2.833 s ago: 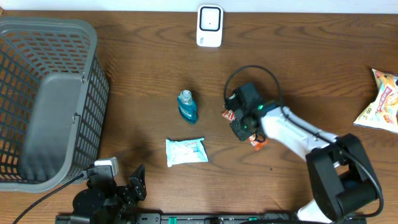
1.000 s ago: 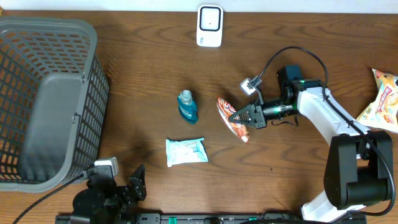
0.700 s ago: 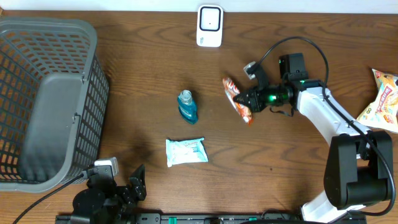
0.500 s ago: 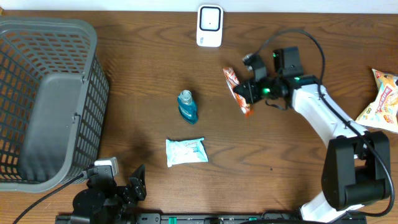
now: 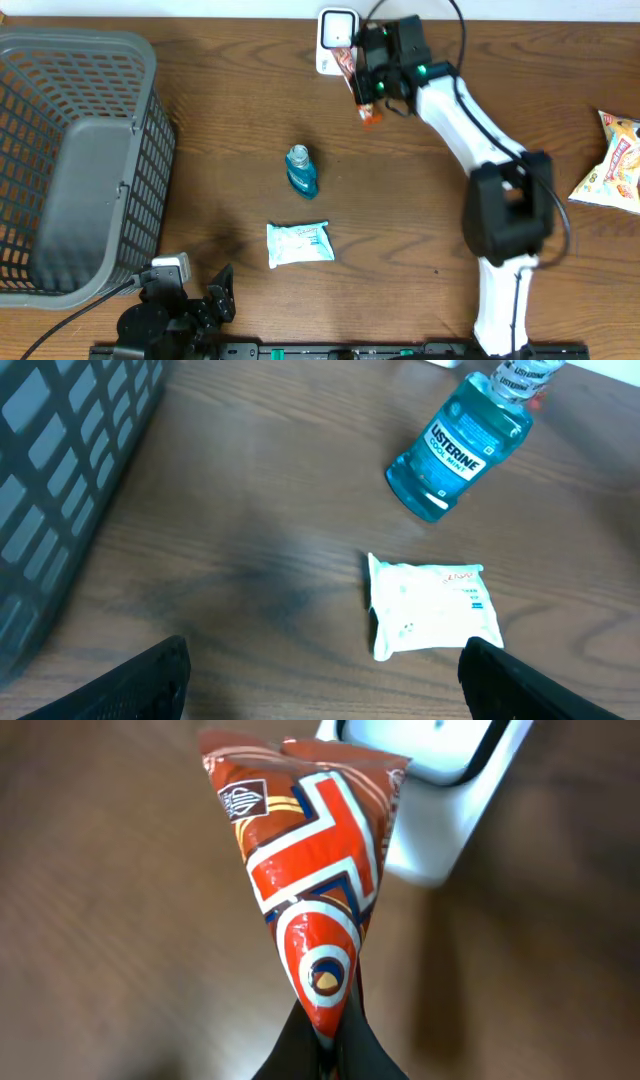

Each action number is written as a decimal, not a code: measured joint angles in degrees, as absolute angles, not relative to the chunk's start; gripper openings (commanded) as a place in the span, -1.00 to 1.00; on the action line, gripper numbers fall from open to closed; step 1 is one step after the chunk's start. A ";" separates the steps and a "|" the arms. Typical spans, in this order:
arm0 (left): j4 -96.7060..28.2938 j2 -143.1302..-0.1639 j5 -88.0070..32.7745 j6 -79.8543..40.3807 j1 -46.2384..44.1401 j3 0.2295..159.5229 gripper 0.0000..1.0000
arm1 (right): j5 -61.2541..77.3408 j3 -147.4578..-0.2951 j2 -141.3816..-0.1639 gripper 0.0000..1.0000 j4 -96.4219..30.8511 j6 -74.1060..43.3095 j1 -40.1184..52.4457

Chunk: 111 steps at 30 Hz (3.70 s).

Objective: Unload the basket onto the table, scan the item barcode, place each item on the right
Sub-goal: 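Carry the chocolate bar up to the scanner with the right gripper, then move the chocolate bar to the table's right edge and release it, then move the right gripper left over the blue Listerine bottle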

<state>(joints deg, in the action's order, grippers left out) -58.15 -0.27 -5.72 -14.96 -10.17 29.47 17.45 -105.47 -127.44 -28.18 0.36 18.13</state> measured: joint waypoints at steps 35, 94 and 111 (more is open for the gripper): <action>-58.15 -0.27 -5.72 -14.96 -10.17 29.47 0.72 | -3.44 -130.15 -142.02 -0.08 -47.48 -1.89 20.86; -58.17 -0.25 -5.72 -14.96 -10.17 29.47 0.72 | -14.55 -114.04 -130.52 0.54 -63.68 -21.50 -26.46; -58.17 -0.25 -5.72 -14.96 -10.17 29.47 0.72 | -1.61 -115.46 -106.00 0.98 -70.11 -25.56 -9.28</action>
<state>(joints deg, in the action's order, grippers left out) -58.17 -0.25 -5.72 -14.96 -10.17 29.47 -1.61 -115.46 -106.00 -70.11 -25.56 -9.28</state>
